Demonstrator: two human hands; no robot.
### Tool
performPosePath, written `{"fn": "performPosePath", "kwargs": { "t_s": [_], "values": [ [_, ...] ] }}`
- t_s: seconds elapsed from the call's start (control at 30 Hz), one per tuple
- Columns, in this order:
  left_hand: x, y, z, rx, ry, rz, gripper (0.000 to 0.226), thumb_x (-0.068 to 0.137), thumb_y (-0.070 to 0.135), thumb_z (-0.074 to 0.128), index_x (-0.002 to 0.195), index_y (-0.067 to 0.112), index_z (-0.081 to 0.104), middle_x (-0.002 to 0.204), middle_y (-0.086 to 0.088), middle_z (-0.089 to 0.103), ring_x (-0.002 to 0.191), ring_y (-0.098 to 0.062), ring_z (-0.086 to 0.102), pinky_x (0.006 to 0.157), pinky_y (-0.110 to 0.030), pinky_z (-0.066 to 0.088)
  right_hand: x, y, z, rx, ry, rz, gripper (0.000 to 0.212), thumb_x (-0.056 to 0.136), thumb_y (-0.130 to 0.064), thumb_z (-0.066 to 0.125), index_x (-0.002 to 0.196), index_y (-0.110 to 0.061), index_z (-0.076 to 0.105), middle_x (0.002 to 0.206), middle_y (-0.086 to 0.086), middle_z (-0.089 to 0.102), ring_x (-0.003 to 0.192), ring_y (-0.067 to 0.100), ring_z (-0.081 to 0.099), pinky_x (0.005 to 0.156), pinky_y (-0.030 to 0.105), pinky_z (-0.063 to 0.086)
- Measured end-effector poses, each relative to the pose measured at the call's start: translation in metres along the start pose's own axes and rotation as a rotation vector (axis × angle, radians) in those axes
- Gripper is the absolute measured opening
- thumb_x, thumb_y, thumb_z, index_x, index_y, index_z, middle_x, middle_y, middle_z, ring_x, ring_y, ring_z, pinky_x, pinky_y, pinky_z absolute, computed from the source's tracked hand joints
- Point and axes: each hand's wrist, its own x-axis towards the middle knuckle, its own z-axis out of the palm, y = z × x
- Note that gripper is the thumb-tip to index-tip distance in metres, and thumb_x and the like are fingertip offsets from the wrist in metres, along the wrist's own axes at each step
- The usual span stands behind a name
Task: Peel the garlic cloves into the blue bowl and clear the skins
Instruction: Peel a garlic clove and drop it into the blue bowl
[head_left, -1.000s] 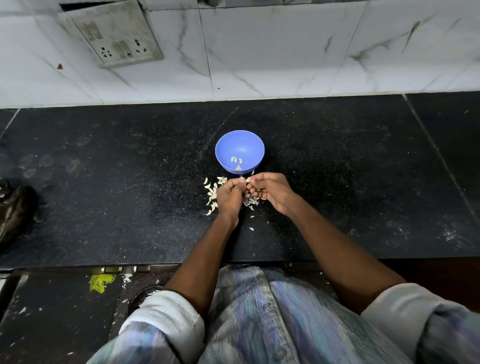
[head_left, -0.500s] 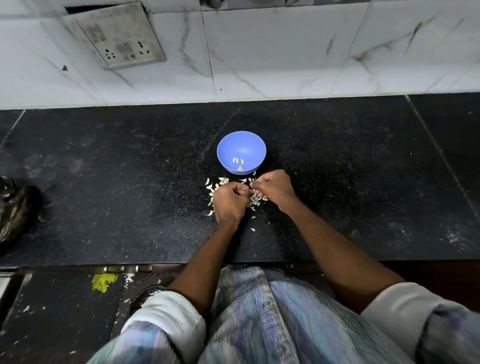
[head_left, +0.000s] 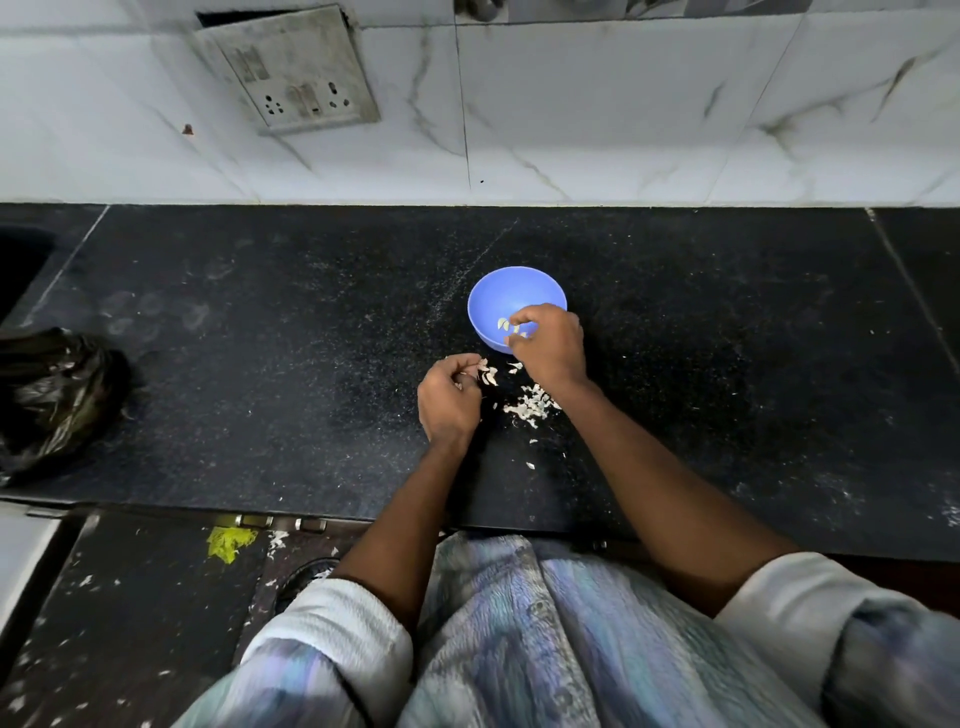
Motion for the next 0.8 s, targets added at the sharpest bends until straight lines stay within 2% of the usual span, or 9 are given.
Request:
{"fn": "performPosePath", "kwargs": {
  "t_s": [0.07,0.13,0.23,0.33,0.47,0.6,0.67,0.73,0.8],
  "values": [
    [0.004,-0.008,-0.003,0.002,0.000,-0.022,0.034,0.092,0.000,0.058,0.105,0.023,0.081,0.096,0.009,0.078,0.084,-0.008,0.071,0.078,-0.023,0.055,-0.003,-0.003,0.004,-0.044,0.036,-0.028,0.004,0.085,-0.016,0.076,0.083,-0.020,0.076,0.095,-0.003,0.076,0.083,0.022,0.070,0.076,0.031,0.054],
    [0.007,-0.015,-0.007,0.020,0.022,-0.039,0.036,0.090,-0.003,0.056,0.105,0.020,0.080,0.100,0.006,0.078,0.089,-0.011,0.072,0.083,-0.025,0.057,-0.008,-0.008,0.011,-0.081,0.032,-0.113,0.008,0.087,-0.014,0.069,0.079,-0.017,0.070,0.085,-0.001,0.071,0.076,0.026,0.066,0.069,0.041,0.055],
    [0.012,-0.022,-0.014,0.053,0.052,-0.065,0.035,0.088,-0.004,0.059,0.107,0.016,0.080,0.106,0.000,0.078,0.093,-0.014,0.070,0.087,-0.024,0.052,-0.017,-0.017,0.024,-0.197,-0.174,-0.267,0.010,0.090,-0.012,0.064,0.090,-0.015,0.073,0.089,0.003,0.074,0.084,0.032,0.068,0.070,0.045,0.056],
    [0.019,-0.024,-0.016,0.057,0.056,-0.058,0.033,0.087,-0.002,0.062,0.106,0.018,0.080,0.107,0.000,0.077,0.093,-0.017,0.071,0.089,-0.031,0.056,-0.023,-0.017,0.037,-0.332,-0.318,-0.257,0.019,0.088,-0.006,0.061,0.096,-0.017,0.075,0.091,0.008,0.074,0.091,0.036,0.068,0.070,0.042,0.056],
    [0.028,-0.024,-0.018,0.096,0.076,-0.072,0.038,0.086,-0.004,0.057,0.107,0.016,0.081,0.109,0.000,0.077,0.100,-0.017,0.071,0.092,-0.029,0.054,-0.028,-0.013,0.041,-0.362,-0.334,-0.171,0.007,0.092,-0.018,0.068,0.091,-0.017,0.075,0.088,0.009,0.073,0.090,0.034,0.067,0.069,0.038,0.052],
    [0.037,-0.027,-0.020,0.126,0.017,-0.093,0.030,0.086,0.001,0.069,0.109,0.018,0.080,0.106,0.001,0.077,0.095,-0.016,0.072,0.092,-0.033,0.057,-0.031,-0.012,0.041,-0.372,-0.349,-0.149,0.017,0.090,-0.011,0.068,0.102,-0.021,0.072,0.096,0.006,0.074,0.096,0.033,0.068,0.076,0.039,0.054],
    [0.039,-0.026,-0.020,0.181,-0.018,-0.065,0.027,0.085,0.004,0.074,0.107,0.020,0.079,0.108,0.002,0.075,0.094,-0.014,0.072,0.089,-0.028,0.056,-0.032,-0.013,0.041,-0.367,-0.331,-0.131,0.009,0.089,-0.018,0.073,0.094,-0.022,0.067,0.092,0.004,0.071,0.091,0.033,0.067,0.074,0.040,0.054],
    [0.037,-0.023,-0.019,0.228,-0.038,-0.044,0.026,0.084,0.004,0.074,0.101,0.024,0.079,0.108,0.003,0.073,0.092,-0.014,0.070,0.084,-0.026,0.054,-0.033,-0.012,0.042,-0.372,-0.311,-0.122,0.014,0.089,-0.026,0.077,0.086,-0.023,0.064,0.086,0.003,0.068,0.086,0.032,0.066,0.070,0.037,0.050],
    [0.037,-0.023,-0.019,0.271,-0.052,-0.014,0.023,0.084,0.005,0.073,0.096,0.024,0.079,0.107,0.000,0.070,0.090,-0.017,0.069,0.081,-0.027,0.053,-0.034,-0.012,0.042,-0.387,-0.318,-0.121,0.010,0.092,-0.024,0.074,0.084,-0.022,0.068,0.085,0.004,0.069,0.086,0.032,0.067,0.068,0.035,0.046]
  ]
}}
